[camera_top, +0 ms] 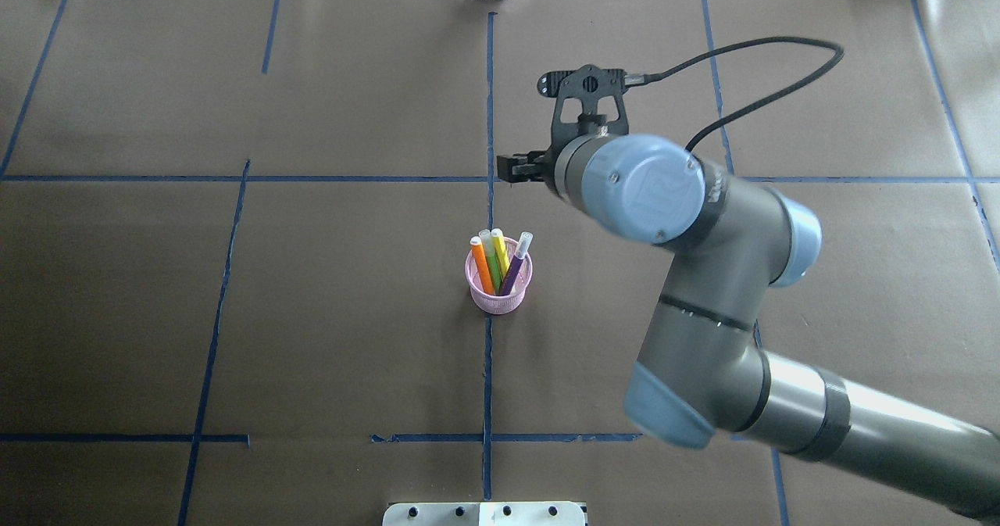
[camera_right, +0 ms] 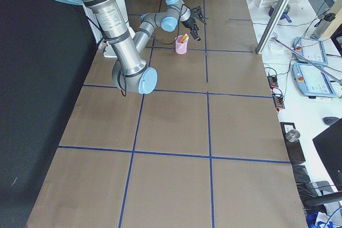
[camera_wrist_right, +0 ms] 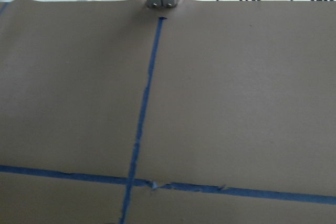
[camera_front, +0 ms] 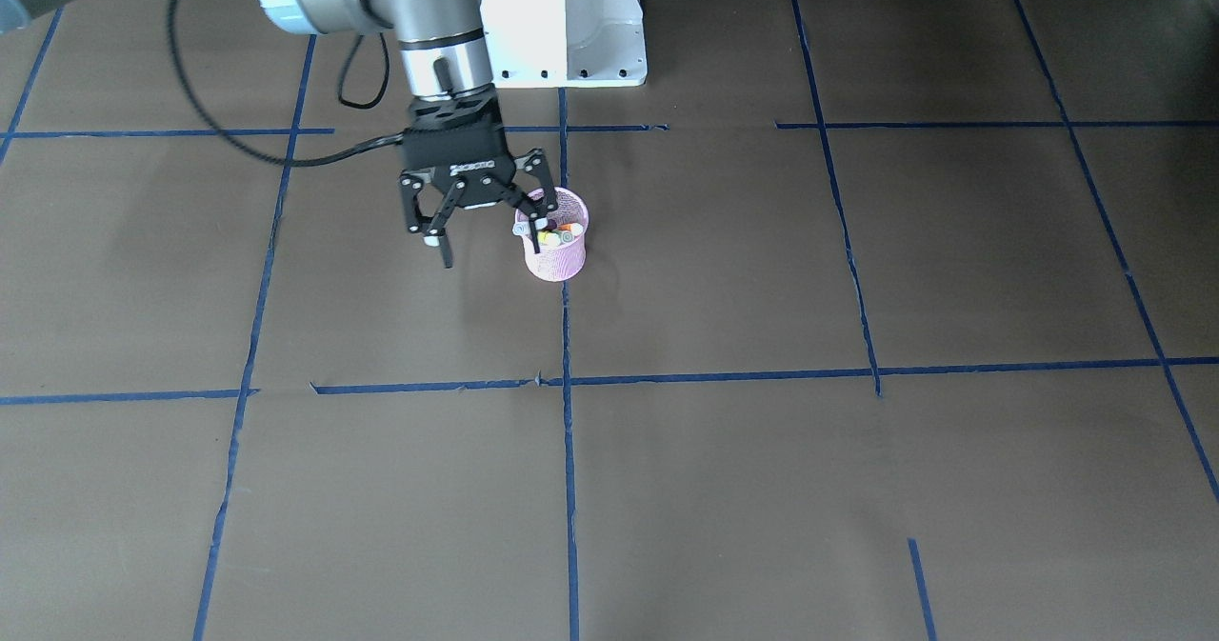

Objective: Collect pens into pen holder

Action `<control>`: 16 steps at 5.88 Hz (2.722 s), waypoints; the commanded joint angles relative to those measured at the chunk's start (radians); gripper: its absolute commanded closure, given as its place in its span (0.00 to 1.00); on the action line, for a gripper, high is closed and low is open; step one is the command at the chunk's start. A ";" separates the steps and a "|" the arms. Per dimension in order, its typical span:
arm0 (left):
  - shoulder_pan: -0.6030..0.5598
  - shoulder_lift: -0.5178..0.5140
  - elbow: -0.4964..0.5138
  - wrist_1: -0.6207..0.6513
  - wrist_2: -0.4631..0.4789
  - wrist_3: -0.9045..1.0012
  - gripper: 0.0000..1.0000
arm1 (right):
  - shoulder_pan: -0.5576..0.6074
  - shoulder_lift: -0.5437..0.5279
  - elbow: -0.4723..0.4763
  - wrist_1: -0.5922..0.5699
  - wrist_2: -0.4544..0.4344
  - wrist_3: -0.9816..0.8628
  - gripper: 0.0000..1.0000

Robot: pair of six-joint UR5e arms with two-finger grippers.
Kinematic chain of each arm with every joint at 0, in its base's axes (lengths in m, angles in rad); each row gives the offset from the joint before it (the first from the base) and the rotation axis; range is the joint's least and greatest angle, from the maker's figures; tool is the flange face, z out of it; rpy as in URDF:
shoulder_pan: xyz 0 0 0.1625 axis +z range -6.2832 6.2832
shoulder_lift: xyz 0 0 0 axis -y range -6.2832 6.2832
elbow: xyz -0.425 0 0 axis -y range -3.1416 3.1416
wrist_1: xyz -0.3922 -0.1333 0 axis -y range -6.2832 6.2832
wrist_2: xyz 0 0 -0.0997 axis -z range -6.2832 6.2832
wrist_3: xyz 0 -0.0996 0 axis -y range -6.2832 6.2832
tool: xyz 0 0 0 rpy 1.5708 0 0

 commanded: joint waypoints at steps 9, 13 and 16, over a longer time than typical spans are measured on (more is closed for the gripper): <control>0.000 0.000 0.011 0.040 -0.002 0.000 0.00 | 1.009 -0.619 -0.281 -0.060 0.860 -1.218 0.00; -0.014 0.049 -0.004 0.071 -0.002 0.089 0.00 | 1.034 -0.650 -0.283 -0.051 0.843 -1.225 0.00; -0.021 0.094 -0.132 0.182 0.002 0.094 0.00 | 1.034 -0.650 -0.280 -0.051 0.843 -1.225 0.00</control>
